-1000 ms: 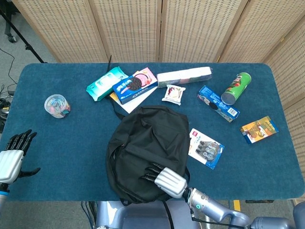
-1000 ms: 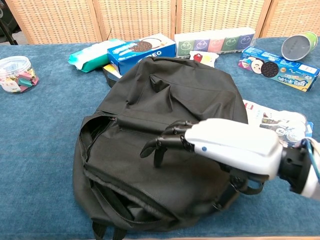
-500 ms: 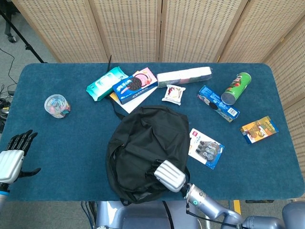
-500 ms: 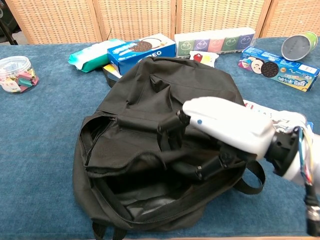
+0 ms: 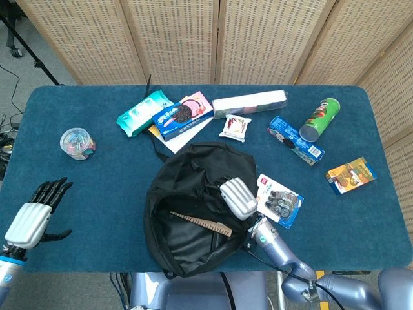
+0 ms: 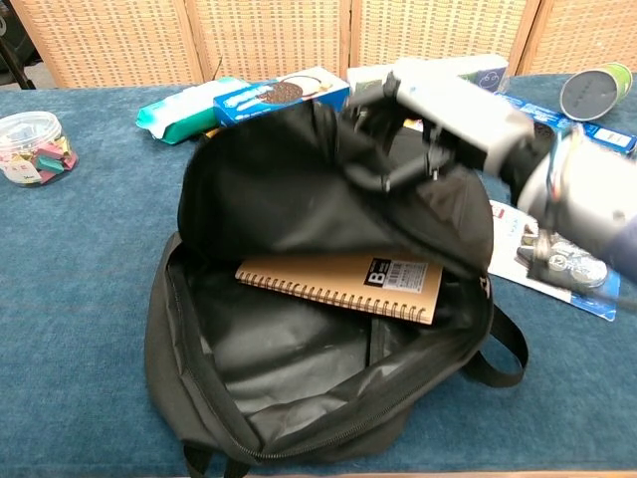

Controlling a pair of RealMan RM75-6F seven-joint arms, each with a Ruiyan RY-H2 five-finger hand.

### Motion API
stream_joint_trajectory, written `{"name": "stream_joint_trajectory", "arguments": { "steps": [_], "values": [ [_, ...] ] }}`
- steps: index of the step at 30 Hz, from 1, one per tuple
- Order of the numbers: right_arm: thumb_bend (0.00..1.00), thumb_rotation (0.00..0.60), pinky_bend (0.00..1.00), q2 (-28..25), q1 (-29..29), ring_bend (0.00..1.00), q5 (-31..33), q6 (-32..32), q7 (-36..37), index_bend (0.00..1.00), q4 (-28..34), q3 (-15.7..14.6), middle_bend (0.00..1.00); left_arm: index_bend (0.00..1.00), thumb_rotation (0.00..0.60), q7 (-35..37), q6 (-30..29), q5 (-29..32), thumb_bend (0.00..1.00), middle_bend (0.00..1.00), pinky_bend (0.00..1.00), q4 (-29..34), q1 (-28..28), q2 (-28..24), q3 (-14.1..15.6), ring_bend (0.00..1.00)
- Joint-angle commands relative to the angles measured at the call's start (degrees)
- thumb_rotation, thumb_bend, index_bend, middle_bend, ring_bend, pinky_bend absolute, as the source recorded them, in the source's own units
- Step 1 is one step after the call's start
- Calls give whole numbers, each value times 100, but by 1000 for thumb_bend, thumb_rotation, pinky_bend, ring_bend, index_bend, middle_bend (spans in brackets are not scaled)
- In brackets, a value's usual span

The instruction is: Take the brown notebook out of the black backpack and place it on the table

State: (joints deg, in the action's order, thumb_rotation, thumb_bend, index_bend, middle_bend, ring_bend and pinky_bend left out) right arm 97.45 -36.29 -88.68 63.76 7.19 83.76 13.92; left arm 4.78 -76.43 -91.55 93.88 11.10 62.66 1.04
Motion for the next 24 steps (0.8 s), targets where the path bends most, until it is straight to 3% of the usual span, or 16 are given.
{"name": "stream_joint_trajectory", "arguments": {
  "steps": [1, 5, 14, 24],
  "values": [
    [543, 600, 426, -125, -195, 552, 150, -47, 18, 663, -253, 296, 687, 0, 600, 115, 29, -283, 0, 0, 0, -64, 181, 89, 11, 0],
    [542, 600, 427, -241, -294, 552, 349, -120, 111, 663, -441, 416, 689, 0, 600, 348, 177, -658, 0, 0, 0, -134, 483, 246, 20, 0],
    [542, 600, 427, -372, -208, 552, 738, -203, 237, 666, -250, 298, 692, 0, 600, 959, 189, -1890, 38, 0, 0, -452, 1181, 923, 203, 0],
    [542, 600, 426, -507, -217, 552, 1284, -400, 209, 670, 152, 367, 697, 37, 600, 1066, 741, -1901, 54, 0, 75, -845, 1848, 2041, 114, 2]
  ]
}}
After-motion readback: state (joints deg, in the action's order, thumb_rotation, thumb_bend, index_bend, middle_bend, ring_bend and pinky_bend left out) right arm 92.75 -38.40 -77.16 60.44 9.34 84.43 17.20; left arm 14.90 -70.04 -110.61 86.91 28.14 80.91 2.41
